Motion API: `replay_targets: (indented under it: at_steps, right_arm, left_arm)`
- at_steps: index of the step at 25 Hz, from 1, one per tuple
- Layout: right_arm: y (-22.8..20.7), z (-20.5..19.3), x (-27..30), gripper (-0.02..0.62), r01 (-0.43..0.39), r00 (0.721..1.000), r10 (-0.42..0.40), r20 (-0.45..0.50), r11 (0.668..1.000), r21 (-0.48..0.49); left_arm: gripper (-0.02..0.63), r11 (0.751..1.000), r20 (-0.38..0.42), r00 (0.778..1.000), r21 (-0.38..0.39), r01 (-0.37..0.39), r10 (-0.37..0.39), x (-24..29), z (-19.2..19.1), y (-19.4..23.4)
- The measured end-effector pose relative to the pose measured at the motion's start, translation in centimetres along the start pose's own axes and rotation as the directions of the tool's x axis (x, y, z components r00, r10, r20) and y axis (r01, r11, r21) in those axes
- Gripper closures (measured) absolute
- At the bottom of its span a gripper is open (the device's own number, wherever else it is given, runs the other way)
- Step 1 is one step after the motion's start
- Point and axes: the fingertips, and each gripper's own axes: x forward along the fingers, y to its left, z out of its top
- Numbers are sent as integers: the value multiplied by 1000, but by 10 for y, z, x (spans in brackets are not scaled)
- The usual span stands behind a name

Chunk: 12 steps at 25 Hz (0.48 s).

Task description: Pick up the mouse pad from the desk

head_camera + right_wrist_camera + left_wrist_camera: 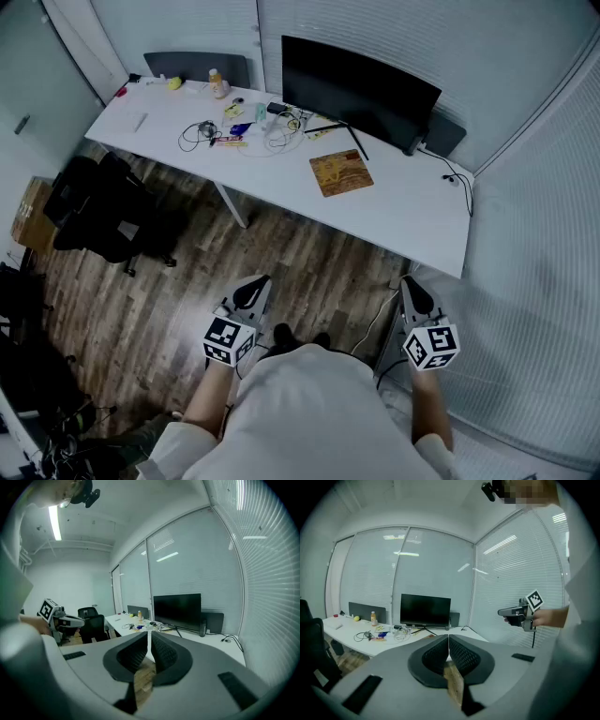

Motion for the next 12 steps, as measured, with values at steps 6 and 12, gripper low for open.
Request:
replay_targets:
  at_steps: [6, 12]
  right_arm:
    - [3, 3, 8, 549, 3, 1000, -3, -1, 1000, -5]
    - [8, 6, 13, 549, 15, 1000, -15, 0, 1000, 1]
  left_arm:
    - [588, 1000, 0, 1000, -9, 3, -3, 2, -1, 7]
    - [588, 1000, -7, 1000, -16, 9, -9, 0, -6, 14]
